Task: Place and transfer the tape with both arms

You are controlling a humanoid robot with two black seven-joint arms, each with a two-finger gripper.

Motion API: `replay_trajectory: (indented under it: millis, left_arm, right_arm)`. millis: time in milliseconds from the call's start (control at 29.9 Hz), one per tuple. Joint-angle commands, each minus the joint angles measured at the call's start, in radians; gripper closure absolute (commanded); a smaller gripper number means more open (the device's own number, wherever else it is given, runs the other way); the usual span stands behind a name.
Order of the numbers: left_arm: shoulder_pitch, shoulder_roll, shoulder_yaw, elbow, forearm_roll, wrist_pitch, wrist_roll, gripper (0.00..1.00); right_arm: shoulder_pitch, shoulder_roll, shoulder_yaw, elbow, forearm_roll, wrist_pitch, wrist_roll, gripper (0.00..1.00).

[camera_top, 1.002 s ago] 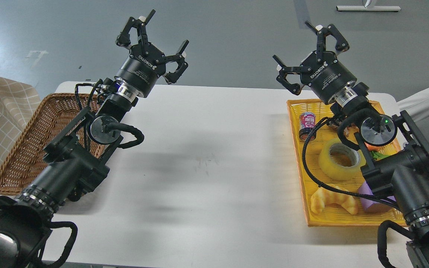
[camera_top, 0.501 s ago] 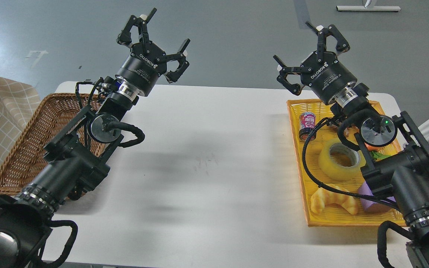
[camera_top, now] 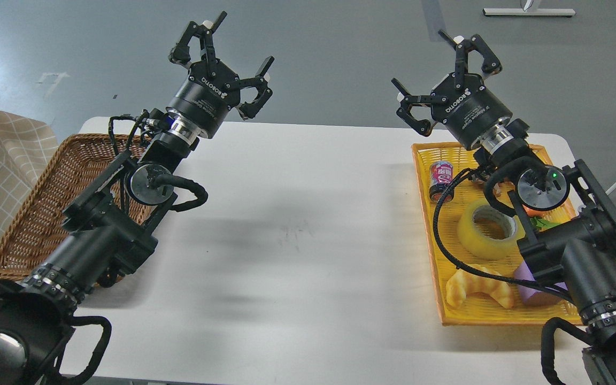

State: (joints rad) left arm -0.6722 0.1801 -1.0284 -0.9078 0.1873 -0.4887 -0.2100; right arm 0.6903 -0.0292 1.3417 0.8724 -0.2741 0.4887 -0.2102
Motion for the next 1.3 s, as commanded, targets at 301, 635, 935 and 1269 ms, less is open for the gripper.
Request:
replay_trajectory:
  millis: [301, 635, 935, 1269]
  left_arm:
    - [0.006, -0.004, -0.012, 0.004, -0.002, 0.000, -0.005, 0.02]
    - [0.010, -0.010, -0.004, 0.004, -0.002, 0.000, -0.071, 0.02]
    - [0.008, -0.024, 0.004, 0.003, 0.000, 0.000, -0.086, 0.02]
    - [0.008, -0.024, 0.013, 0.003, 0.001, 0.000, -0.074, 0.02]
  right_arm:
    - [-0.005, 0.014, -0.003, 0.016, 0.001, 0.000, 0.000, 0.00]
    - [-0.005, 0.014, -0.001, 0.016, 0.001, 0.000, 0.000, 0.00]
    - [-0.005, 0.014, -0.004, 0.016, 0.001, 0.000, 0.000, 0.00]
    - [0.009, 0.002, -0.010, 0.016, -0.002, 0.000, -0.002, 0.00]
